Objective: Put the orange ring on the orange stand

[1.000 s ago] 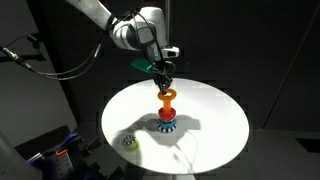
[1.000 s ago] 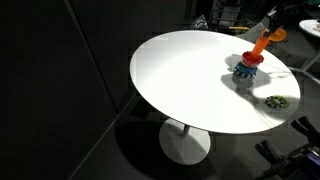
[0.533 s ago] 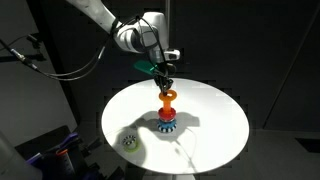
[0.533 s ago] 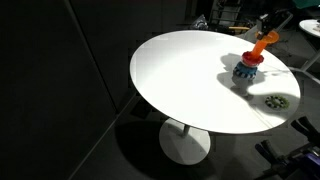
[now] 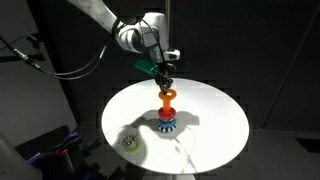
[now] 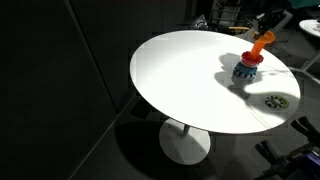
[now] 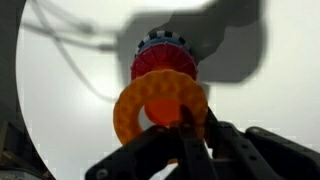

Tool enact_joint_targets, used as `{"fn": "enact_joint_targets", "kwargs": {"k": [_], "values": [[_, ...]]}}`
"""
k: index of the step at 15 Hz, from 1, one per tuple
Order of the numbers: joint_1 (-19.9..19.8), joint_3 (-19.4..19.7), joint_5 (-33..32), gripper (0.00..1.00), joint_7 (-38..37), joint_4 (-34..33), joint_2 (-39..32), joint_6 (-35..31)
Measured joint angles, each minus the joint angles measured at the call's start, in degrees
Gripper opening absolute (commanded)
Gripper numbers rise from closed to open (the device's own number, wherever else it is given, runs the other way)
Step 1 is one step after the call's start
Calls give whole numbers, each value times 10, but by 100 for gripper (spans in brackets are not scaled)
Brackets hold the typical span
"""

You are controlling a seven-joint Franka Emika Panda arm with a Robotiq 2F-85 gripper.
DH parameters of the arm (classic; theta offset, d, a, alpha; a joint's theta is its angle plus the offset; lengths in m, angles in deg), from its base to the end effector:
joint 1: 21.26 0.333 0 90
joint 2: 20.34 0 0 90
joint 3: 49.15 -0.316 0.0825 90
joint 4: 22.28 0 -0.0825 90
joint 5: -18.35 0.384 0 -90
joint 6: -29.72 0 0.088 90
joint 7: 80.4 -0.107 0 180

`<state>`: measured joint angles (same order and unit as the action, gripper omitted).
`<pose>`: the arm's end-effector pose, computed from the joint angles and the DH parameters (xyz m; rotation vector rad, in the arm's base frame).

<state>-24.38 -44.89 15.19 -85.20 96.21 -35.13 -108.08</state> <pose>0.5879 -0.0754 0.3150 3.0689 -0.2614 0.1201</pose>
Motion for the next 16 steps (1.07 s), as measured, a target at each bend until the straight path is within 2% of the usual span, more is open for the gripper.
{"fn": "enact_joint_targets", "kwargs": {"k": [1,2,4,10,12,16], "values": [[0,0,2,7,0,0,0,0],[0,0,3,40,0,0,0,0],[0,0,3,47,0,0,0,0],[0,0,3,95,0,0,-2,0],[0,0,3,100,0,0,-3,0],[0,0,3,100,0,0,-3,0]]}}
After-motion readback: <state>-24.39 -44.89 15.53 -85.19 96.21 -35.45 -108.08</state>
